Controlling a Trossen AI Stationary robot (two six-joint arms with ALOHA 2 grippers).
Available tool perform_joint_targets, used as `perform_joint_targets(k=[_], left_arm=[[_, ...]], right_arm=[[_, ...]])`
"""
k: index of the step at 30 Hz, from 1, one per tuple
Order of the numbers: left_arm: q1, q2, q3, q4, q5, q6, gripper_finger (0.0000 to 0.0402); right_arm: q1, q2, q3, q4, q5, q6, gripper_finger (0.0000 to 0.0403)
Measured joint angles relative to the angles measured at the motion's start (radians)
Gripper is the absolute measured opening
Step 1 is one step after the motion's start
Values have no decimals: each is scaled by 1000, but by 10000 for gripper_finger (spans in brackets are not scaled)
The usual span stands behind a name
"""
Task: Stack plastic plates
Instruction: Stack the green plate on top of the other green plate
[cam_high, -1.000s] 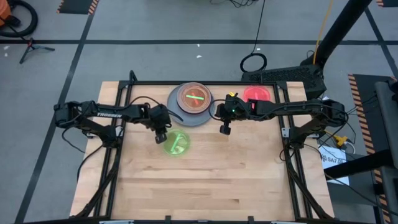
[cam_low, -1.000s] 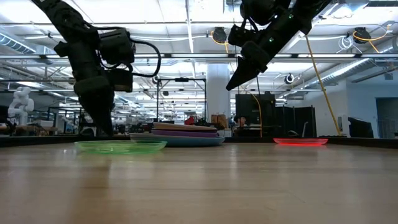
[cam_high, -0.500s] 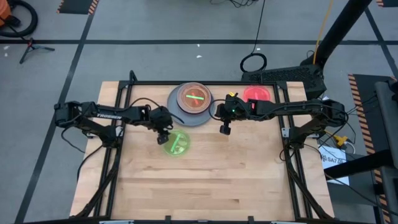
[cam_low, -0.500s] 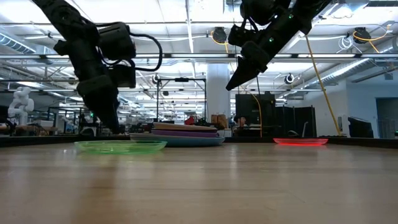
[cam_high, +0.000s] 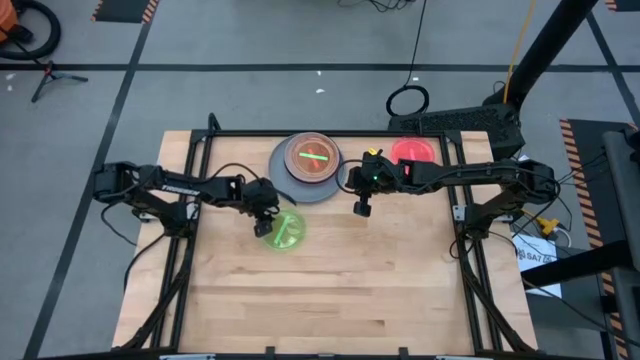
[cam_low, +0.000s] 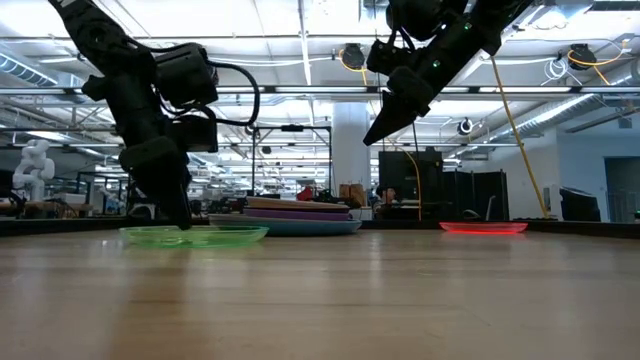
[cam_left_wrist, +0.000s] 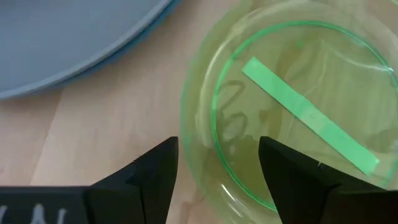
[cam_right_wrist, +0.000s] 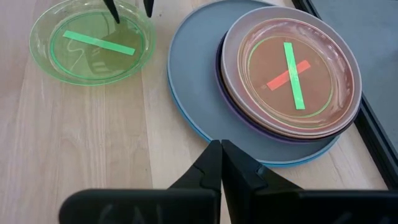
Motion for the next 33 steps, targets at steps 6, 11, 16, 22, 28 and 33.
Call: perform_joint_targets(k=[6, 11, 16, 22, 28, 33], left_arm=[[-25, 5, 0, 15, -21, -39, 230], [-34, 53, 1, 21, -41, -56, 226], [-39, 72, 3, 29, -48, -56, 185], [-39, 72, 3, 36, -49, -61, 125], [-40, 61, 20, 7, -34, -85, 94], [-40, 37, 61, -48, -32, -92, 92]], right_arm=[[0, 0, 0, 0, 0, 0, 0], [0, 0, 0, 0, 0, -3, 0], [0, 0, 0, 0, 0, -3, 0], [0, 0, 0, 0, 0, -3, 0], [0, 0, 0, 0, 0, -3, 0], [0, 0, 0, 0, 0, -3, 0]])
